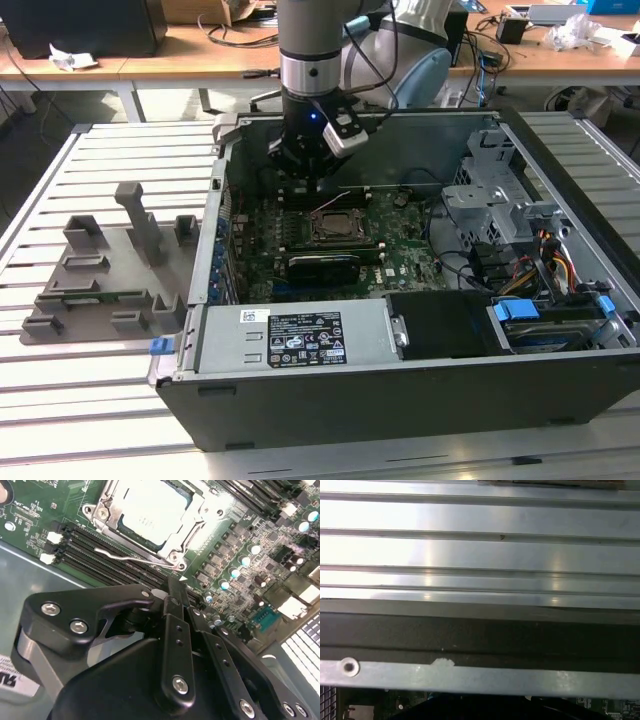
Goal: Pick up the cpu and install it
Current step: 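Install the first cpu locking lever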
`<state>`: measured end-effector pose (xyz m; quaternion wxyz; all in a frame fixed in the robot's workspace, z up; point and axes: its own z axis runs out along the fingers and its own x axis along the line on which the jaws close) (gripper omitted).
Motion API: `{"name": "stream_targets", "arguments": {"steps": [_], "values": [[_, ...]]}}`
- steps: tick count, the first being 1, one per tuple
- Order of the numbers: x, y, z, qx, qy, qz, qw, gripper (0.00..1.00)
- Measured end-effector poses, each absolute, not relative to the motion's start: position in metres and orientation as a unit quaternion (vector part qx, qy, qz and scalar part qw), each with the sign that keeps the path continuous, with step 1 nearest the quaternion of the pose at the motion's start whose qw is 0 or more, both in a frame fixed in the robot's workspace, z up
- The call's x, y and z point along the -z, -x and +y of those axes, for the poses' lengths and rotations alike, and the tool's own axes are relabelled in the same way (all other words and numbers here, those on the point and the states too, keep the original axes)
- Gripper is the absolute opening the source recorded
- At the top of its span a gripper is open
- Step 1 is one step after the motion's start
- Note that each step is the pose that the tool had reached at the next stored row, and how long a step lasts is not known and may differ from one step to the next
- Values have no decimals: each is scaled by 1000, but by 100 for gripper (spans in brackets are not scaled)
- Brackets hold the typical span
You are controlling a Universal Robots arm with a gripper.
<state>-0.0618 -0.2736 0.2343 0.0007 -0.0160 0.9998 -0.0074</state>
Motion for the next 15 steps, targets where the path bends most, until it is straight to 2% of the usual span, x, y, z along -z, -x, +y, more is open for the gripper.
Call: {"name": "stream_targets", "arguments": {"steps": [2, 4, 5, 15], "values": [[-233, 62, -274, 5, 17, 1000, 1, 11], [-231, 62, -276, -17, 17, 1000, 1, 11], [-230, 61, -277, -21, 17, 1000, 1, 11], [-218, 52, -277, -21, 20, 1000, 1, 11]]}}
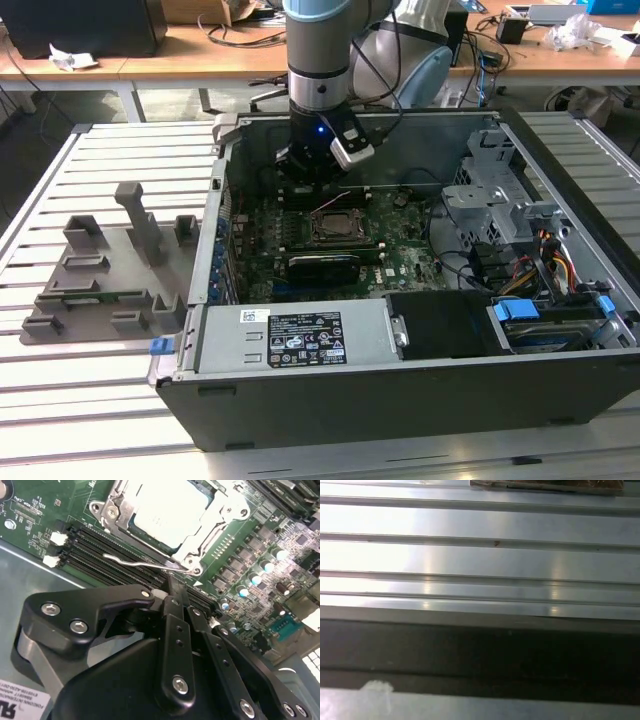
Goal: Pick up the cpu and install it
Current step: 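Install the first cpu locking lever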
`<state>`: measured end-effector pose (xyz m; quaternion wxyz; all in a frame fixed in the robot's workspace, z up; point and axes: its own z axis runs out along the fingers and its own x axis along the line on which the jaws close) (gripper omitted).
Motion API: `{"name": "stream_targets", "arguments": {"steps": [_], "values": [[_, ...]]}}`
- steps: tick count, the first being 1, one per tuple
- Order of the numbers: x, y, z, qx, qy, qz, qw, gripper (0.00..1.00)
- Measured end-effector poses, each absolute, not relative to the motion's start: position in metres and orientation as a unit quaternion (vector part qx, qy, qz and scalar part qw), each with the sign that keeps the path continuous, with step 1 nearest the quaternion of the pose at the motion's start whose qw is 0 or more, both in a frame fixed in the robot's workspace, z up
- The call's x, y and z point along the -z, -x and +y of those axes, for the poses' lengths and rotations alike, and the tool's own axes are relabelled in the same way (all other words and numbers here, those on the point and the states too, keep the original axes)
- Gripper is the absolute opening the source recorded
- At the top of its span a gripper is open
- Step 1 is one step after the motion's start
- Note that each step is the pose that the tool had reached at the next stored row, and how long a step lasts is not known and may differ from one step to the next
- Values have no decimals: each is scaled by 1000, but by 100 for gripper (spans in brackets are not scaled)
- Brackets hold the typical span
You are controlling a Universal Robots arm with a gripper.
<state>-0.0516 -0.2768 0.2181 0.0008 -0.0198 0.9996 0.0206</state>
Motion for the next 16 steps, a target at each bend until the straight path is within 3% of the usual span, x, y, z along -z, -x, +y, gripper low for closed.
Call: {"name": "stream_targets", "arguments": {"steps": [16], "values": [[-212, 41, -277, -21, 21, 1000, 0, 11]]}}
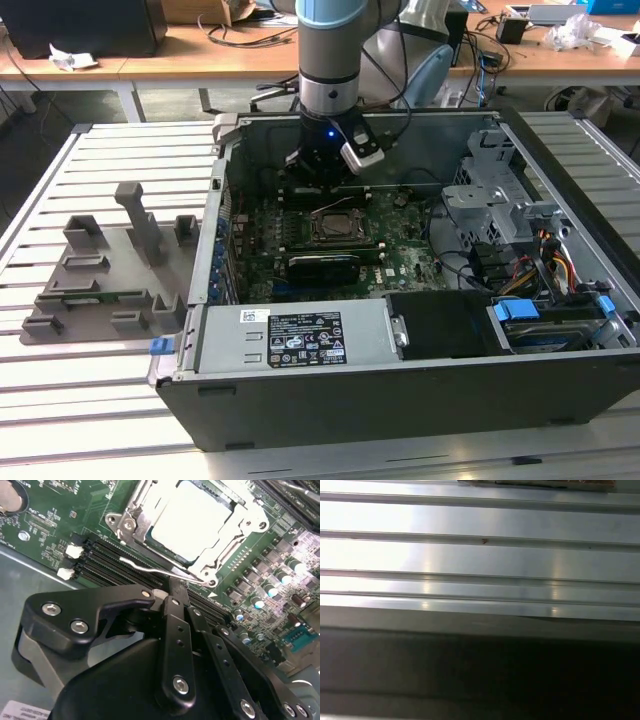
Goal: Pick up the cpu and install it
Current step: 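Install the first cpu locking lever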
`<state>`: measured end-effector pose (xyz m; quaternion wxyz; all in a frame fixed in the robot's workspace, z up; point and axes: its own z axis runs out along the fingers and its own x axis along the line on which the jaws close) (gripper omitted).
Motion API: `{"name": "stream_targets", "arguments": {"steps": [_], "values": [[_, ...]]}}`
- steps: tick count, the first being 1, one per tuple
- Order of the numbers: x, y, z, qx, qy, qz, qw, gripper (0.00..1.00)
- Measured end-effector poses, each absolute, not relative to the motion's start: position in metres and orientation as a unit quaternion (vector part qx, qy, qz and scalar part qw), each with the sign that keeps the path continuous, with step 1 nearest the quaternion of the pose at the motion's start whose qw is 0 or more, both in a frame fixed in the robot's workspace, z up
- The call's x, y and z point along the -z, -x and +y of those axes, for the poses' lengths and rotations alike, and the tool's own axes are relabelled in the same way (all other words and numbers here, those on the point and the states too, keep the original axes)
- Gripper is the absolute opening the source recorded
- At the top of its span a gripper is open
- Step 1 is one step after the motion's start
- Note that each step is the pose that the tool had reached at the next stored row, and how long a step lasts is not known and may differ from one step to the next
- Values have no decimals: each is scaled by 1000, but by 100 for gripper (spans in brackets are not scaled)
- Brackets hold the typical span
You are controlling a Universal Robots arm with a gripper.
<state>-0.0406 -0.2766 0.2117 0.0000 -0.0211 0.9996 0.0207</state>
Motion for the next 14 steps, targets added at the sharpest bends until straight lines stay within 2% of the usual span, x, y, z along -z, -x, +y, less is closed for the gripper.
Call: {"name": "stream_targets", "arguments": {"steps": [14], "values": [[-212, 46, -279, -21, 21, 1000, 1, 11]]}}
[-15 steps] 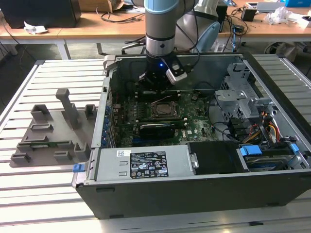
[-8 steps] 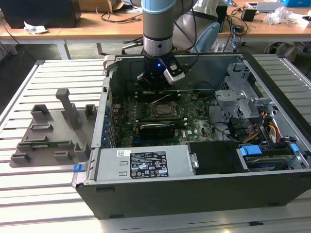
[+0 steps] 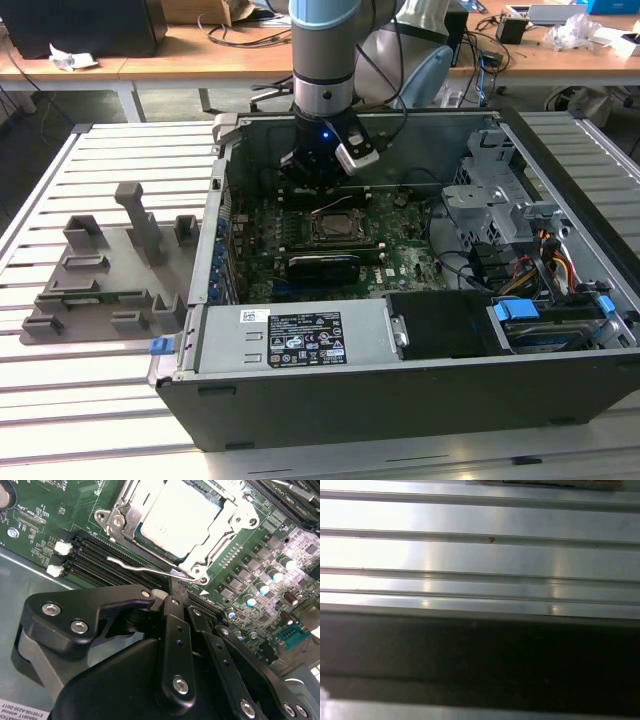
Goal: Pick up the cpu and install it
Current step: 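Install the first cpu locking lever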
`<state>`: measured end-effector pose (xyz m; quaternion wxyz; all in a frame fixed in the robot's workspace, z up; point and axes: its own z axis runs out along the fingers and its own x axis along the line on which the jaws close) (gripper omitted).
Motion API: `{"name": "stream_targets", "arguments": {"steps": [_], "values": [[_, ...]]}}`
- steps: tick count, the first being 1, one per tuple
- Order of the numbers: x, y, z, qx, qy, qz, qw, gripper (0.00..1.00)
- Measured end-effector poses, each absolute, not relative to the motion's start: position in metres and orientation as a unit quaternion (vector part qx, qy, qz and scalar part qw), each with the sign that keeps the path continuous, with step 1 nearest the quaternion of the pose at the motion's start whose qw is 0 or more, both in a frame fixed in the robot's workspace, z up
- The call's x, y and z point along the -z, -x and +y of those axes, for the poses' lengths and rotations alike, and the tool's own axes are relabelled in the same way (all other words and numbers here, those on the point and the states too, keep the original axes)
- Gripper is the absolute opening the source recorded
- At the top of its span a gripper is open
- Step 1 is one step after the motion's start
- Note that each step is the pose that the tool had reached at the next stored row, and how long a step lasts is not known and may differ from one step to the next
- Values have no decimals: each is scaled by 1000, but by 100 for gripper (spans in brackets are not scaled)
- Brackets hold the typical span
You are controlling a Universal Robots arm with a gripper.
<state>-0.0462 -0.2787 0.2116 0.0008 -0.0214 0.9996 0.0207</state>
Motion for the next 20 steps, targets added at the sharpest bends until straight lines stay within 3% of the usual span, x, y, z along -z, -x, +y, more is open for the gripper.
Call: {"name": "stream_targets", "arguments": {"steps": [20], "values": [[-207, 10, -277, -21, 21, 1000, -2, 11]]}}
